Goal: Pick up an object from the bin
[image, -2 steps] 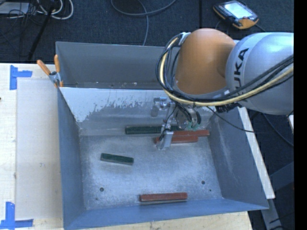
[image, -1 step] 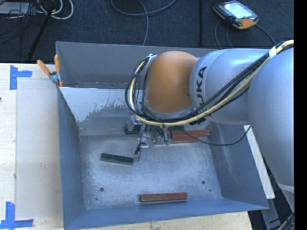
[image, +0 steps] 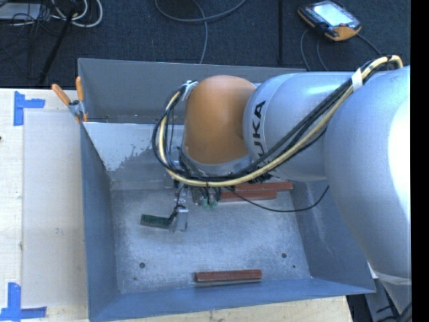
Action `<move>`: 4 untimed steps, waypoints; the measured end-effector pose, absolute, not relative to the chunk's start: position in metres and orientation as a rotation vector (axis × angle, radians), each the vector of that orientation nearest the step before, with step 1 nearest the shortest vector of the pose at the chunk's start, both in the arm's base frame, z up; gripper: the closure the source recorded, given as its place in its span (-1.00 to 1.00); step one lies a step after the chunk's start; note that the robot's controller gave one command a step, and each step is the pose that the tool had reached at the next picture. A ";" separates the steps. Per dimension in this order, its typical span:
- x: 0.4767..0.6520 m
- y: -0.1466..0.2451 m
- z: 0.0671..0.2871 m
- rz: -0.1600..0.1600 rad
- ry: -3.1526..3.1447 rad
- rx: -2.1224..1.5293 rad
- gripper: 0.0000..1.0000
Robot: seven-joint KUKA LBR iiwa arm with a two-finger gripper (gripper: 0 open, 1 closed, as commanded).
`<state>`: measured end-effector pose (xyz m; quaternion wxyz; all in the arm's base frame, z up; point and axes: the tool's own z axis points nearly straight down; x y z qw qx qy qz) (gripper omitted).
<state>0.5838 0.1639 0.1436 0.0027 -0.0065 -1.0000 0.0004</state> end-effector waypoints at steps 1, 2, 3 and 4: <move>0.583 0.163 0.125 0.000 -3.144 -0.012 -1.00; 0.563 0.159 0.067 0.001 -3.135 -0.110 -1.00; 0.577 0.161 0.070 -0.001 -3.136 -0.184 1.00; 0.577 0.161 0.070 -0.001 -3.136 -0.184 1.00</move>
Offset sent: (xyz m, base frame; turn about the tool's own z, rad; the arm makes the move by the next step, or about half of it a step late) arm -0.0198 -0.0049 -0.0736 0.0571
